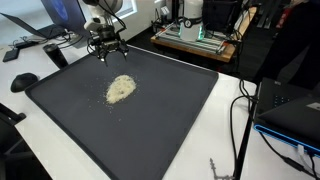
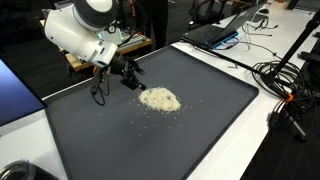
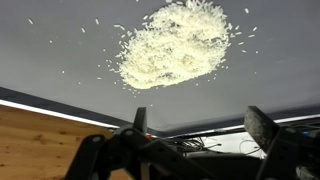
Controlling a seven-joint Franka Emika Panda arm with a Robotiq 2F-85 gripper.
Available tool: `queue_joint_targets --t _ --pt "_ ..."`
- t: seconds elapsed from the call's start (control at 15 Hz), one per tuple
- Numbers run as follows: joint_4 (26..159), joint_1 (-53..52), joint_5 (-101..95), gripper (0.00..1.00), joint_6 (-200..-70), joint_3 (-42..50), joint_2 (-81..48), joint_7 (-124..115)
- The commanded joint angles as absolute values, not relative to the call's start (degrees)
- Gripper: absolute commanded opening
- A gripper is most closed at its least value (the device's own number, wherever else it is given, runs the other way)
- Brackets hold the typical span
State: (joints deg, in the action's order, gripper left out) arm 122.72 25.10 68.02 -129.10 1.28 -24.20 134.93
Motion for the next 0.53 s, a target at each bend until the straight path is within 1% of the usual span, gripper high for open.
queue_joint_targets --t 0.0,0.47 --pt "129.9 19.4 74.0 1.0 -135.1 4.4 -18.2 136.8" --pt "135.9 10.4 80.6 1.0 -152.8 5.0 -14.0 131.2"
